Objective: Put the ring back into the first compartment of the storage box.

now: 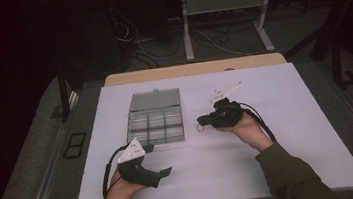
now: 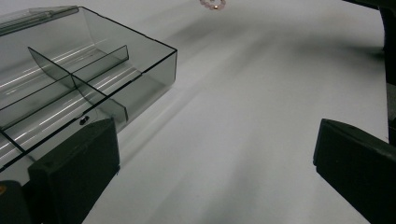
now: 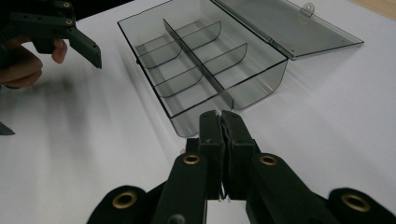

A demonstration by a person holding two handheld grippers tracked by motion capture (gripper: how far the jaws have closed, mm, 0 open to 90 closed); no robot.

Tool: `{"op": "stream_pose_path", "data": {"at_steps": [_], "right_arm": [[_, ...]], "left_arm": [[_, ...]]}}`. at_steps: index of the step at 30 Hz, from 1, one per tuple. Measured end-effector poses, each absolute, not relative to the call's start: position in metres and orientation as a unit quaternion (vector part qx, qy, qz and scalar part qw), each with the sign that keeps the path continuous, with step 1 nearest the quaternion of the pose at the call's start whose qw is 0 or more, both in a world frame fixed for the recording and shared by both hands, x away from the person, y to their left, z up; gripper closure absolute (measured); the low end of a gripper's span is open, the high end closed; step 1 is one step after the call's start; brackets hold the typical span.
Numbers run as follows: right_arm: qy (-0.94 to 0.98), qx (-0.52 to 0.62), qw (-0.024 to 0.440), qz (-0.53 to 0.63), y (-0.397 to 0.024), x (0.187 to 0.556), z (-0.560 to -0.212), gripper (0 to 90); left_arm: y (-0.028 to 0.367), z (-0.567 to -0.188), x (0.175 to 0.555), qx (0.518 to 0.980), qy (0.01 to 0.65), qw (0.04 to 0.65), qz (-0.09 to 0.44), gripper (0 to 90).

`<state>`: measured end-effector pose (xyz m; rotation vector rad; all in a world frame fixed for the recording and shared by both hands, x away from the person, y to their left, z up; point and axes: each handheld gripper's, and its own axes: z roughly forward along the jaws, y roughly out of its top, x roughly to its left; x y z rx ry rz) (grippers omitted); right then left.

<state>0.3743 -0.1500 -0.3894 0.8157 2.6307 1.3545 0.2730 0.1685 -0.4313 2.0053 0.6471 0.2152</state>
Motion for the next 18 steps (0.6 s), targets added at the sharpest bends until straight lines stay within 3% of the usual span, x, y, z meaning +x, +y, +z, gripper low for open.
{"op": "stream_pose_path", "data": {"at_steps": [18], "right_arm": [[0.856, 0.266, 0.035, 0.443, -0.127, 0.389, -0.383, 87.2]], "left_arm": [[0.169, -0.431, 0.272, 0.823, 0.267, 0.494, 0.088, 0.0]]}}
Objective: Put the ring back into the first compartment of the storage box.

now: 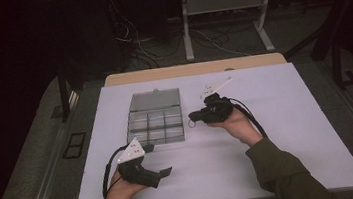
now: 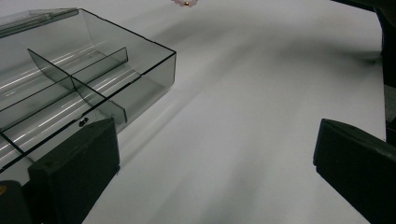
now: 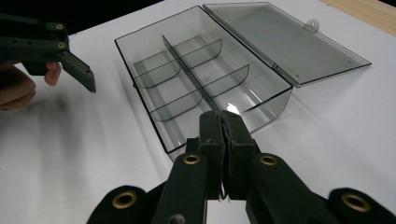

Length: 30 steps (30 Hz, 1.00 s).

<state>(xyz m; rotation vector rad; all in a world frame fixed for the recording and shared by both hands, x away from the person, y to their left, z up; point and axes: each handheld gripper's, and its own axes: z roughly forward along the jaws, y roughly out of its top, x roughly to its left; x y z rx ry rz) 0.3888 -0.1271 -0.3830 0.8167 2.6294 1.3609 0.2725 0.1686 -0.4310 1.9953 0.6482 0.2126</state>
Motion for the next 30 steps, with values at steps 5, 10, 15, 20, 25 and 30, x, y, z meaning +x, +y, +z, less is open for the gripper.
{"op": "stream_pose_path", "data": {"at_steps": [5, 10, 15, 20, 25, 30], "right_arm": [[0.857, 0.263, 0.036, 0.441, -0.122, 0.393, -0.381, 87.2], [0.857, 0.266, 0.037, 0.439, -0.116, 0.397, -0.380, 87.1], [0.857, 0.263, 0.040, 0.441, -0.110, 0.401, -0.379, 87.1], [0.857, 0.263, 0.039, 0.441, -0.103, 0.404, -0.378, 87.1], [0.859, 0.260, 0.041, 0.439, -0.096, 0.408, -0.376, 87.2], [0.859, 0.260, 0.041, 0.438, -0.087, 0.412, -0.373, 87.2]], "left_arm": [[0.168, -0.431, 0.272, 0.823, 0.266, 0.495, 0.087, 0.0], [0.168, -0.431, 0.273, 0.823, 0.265, 0.495, 0.087, 0.0], [0.168, -0.431, 0.273, 0.821, 0.266, 0.498, 0.086, 0.0], [0.168, -0.431, 0.273, 0.822, 0.264, 0.498, 0.085, 0.0], [0.167, -0.431, 0.272, 0.821, 0.265, 0.499, 0.082, 0.0], [0.168, -0.431, 0.273, 0.821, 0.265, 0.499, 0.084, 0.0]]}}
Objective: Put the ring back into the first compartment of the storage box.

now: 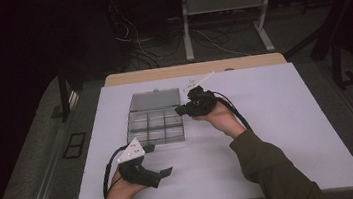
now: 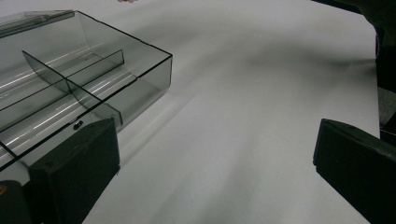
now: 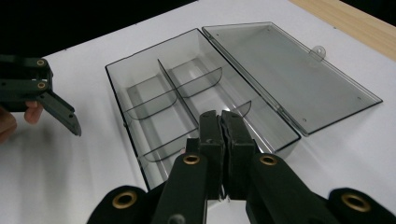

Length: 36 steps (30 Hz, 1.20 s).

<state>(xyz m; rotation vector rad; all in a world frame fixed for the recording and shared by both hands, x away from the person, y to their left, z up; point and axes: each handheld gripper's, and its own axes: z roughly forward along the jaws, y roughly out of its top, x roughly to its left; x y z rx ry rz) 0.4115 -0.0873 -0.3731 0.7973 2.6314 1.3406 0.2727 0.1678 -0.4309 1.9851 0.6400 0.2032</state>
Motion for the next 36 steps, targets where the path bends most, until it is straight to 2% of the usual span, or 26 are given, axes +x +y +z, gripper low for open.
{"op": "stream_pose_path", "data": {"at_steps": [36], "right_arm": [[0.866, 0.255, 0.028, 0.430, -0.021, 0.437, -0.384, 87.2]], "left_arm": [[0.168, -0.430, 0.272, 0.815, 0.266, 0.509, 0.078, 0.0]]}}
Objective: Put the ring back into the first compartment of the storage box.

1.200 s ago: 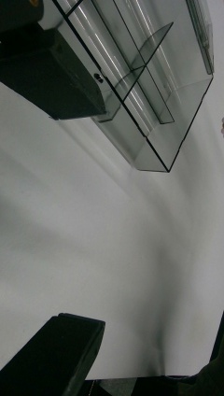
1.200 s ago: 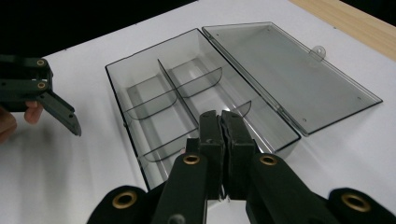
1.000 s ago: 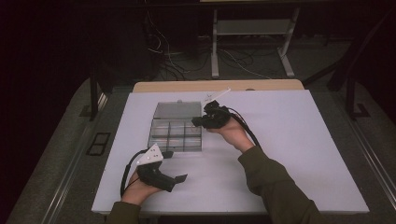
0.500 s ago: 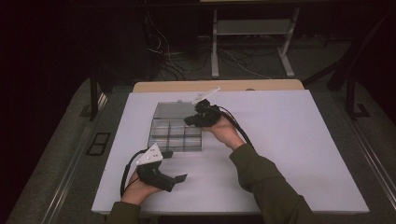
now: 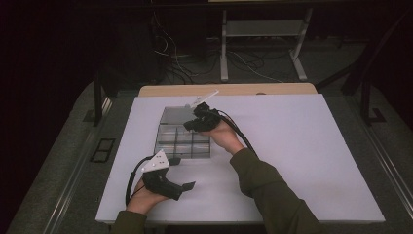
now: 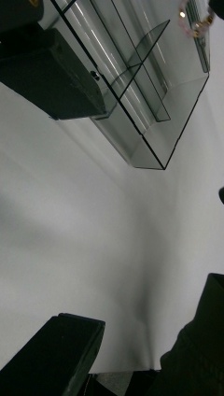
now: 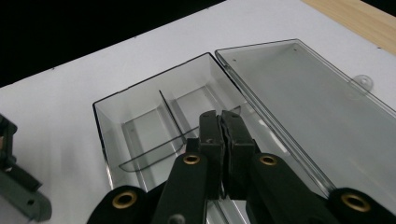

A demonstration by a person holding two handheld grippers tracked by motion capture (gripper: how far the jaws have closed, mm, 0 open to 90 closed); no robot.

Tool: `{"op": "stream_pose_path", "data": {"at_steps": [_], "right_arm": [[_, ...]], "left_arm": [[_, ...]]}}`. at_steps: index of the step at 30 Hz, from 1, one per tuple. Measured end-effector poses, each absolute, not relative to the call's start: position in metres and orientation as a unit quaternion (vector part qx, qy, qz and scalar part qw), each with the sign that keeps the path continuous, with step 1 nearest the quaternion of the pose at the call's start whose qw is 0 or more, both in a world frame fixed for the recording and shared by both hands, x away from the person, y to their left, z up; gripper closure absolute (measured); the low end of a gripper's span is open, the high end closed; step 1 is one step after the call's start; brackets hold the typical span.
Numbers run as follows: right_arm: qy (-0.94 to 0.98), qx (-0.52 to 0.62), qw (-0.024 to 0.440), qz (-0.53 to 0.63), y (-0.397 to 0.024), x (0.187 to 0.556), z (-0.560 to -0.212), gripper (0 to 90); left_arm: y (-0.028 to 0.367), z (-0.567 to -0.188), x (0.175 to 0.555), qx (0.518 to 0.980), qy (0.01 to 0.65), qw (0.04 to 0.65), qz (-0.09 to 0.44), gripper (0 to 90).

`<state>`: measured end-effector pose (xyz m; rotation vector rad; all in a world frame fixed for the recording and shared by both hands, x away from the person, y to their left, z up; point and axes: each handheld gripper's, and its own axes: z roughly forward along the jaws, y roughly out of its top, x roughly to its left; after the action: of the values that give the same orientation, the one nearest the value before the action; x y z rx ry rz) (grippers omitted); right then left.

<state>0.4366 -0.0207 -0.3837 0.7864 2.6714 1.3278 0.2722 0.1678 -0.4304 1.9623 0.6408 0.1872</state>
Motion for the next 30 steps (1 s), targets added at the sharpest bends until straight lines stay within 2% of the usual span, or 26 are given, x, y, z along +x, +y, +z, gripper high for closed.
{"op": "stream_pose_path", "data": {"at_steps": [30], "right_arm": [[0.886, 0.250, 0.010, 0.392, 0.038, 0.463, -0.418, 86.3]], "left_arm": [[0.168, -0.431, 0.273, 0.815, 0.265, 0.510, 0.077, 0.0]]}}
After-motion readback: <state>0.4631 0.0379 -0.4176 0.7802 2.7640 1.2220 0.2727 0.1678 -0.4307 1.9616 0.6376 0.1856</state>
